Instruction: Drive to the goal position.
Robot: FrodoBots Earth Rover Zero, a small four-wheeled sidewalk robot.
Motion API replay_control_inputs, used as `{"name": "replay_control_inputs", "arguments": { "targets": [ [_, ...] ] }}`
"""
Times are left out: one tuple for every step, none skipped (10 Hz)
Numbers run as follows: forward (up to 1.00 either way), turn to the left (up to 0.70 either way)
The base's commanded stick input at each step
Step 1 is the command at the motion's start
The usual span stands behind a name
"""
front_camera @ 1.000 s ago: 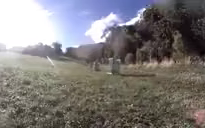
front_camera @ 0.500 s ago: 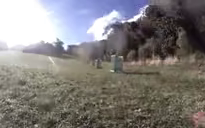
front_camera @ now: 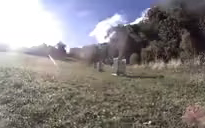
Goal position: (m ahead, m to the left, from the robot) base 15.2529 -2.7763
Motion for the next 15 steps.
{"name": "replay_control_inputs", "arguments": {
  "targets": [
    [0.50,0.00],
    [0.50,0.00],
    [0.50,0.00],
    [0.50,0.00],
    [0.50,0.00],
    [0.50,0.00],
    [0.50,0.00],
    [0.50,0.00],
    [0.50,0.00],
    [0.50,0.00],
    [0.50,0.00],
    [0.50,0.00],
    [0.50,0.00],
    [0.50,0.00],
    [0.50,0.00]
  ]
}}
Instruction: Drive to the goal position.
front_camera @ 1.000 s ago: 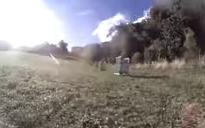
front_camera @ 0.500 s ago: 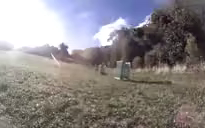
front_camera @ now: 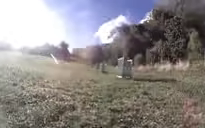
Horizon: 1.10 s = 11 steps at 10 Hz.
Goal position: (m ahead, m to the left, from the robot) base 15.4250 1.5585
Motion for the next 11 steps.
{"name": "replay_control_inputs", "arguments": {
  "targets": [
    [0.50,0.00],
    [0.50,0.00],
    [0.50,0.00],
    [0.50,0.00],
    [0.50,0.00],
    [0.50,0.00],
    [0.50,0.00],
    [0.50,0.00],
    [0.50,0.00],
    [0.50,0.00],
    [0.50,0.00]
  ]
}}
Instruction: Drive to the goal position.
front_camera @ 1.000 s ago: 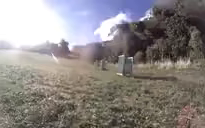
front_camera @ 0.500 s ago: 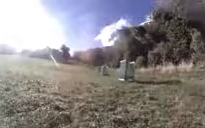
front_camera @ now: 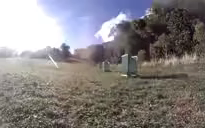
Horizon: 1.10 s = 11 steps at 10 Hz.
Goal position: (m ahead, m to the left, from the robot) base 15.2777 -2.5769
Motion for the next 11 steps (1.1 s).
{"name": "replay_control_inputs", "arguments": {
  "targets": [
    [0.50,0.00],
    [0.50,0.00],
    [0.50,0.00],
    [0.50,0.00],
    [0.50,0.00],
    [0.50,0.00],
    [0.50,0.00],
    [0.50,0.00],
    [0.50,0.00],
    [0.50,0.00],
    [0.50,0.00]
  ]
}}
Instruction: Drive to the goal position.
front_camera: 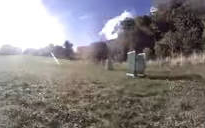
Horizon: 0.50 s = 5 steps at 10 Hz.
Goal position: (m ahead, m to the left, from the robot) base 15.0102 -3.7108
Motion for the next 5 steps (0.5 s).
{"name": "replay_control_inputs", "arguments": {
  "targets": [
    [0.50,0.00],
    [0.50,0.00],
    [0.50,0.00],
    [0.50,0.00],
    [0.50,0.00]
  ]
}}
